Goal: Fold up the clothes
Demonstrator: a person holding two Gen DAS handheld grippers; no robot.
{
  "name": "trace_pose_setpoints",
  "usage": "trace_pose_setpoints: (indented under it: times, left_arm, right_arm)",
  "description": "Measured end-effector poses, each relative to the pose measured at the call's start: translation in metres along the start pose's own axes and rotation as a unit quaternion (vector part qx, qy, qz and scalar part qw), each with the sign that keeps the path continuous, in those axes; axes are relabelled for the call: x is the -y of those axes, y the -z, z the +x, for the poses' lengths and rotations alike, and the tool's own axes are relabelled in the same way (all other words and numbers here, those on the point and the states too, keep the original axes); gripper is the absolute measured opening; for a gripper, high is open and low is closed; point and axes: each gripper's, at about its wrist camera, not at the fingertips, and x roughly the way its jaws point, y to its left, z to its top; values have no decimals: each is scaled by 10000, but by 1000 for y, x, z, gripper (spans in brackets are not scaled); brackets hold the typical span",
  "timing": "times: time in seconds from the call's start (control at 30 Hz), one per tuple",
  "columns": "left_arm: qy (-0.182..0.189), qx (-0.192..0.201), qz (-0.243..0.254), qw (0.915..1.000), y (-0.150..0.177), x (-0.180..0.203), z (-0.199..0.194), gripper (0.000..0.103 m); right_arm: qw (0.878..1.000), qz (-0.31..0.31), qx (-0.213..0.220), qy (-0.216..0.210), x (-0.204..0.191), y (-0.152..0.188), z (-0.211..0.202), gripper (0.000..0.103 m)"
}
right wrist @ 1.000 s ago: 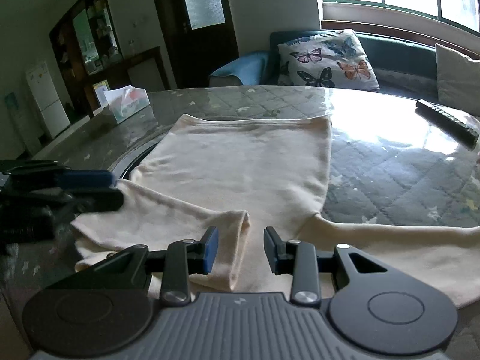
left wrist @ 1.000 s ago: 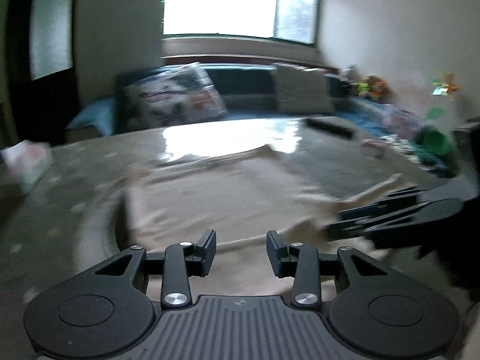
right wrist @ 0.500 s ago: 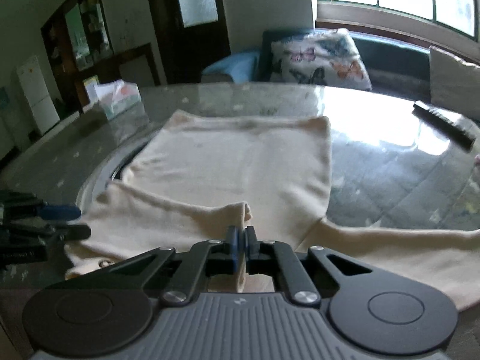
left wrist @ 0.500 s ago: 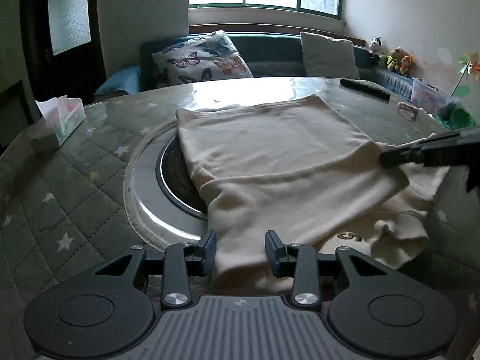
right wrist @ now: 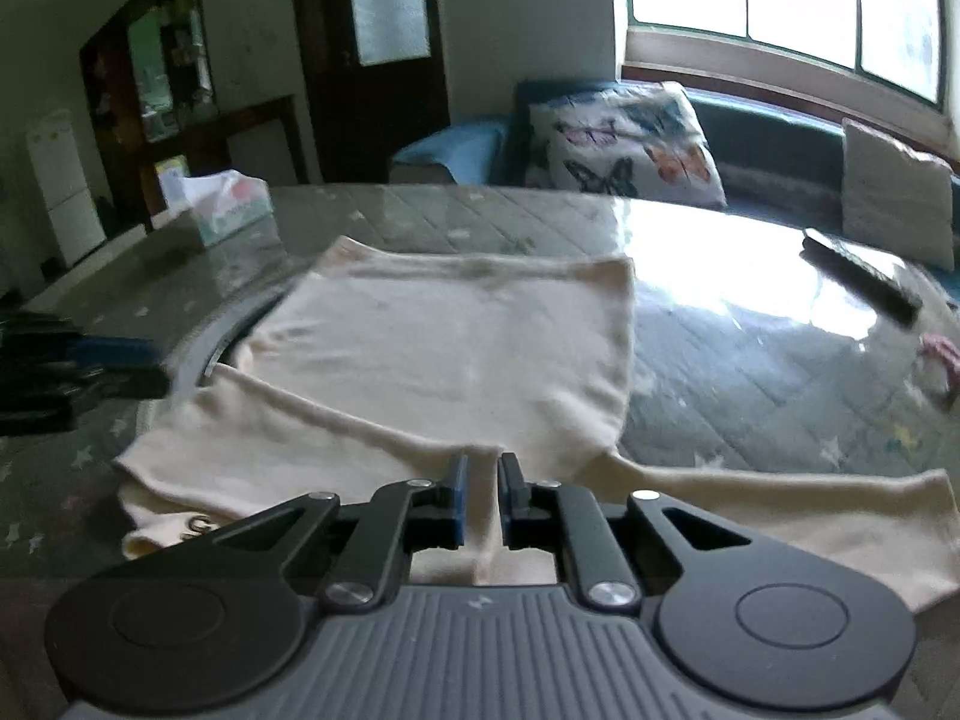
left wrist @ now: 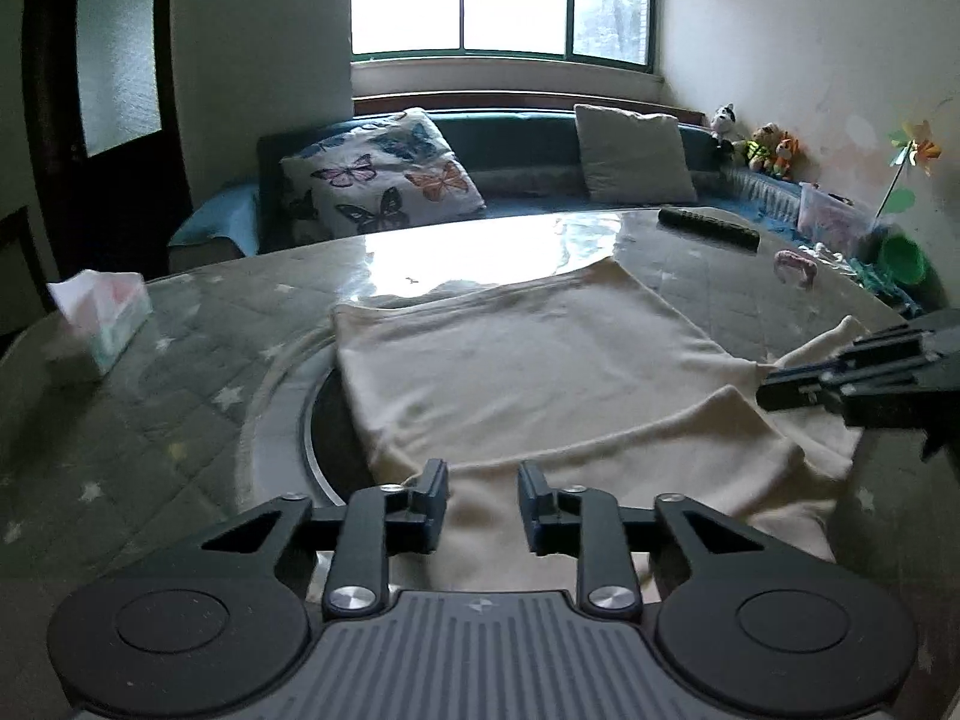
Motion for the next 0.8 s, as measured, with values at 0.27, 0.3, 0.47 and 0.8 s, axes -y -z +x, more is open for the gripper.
trace_pose_setpoints:
  times: [0.27, 0.3, 0.47, 0.8]
  left_arm:
    - [-11, -450, -7, 9990, 9, 2, 39, 26]
    - [-3, -448, 10, 9990, 9, 3, 38, 27]
    - [-6, -390, 71, 9992, 5, 10, 34, 46]
    - [41, -175, 303, 9994, -9, 39, 27, 75]
  right_arm:
    - [9990, -21, -373, -241, 0, 11, 17, 10]
    - [9990, 32, -368, -246, 3, 13, 16, 10]
    - [9990, 401, -187, -56, 31, 18, -7, 12]
    - [9793, 1437, 22, 1425, 130, 45, -37, 19]
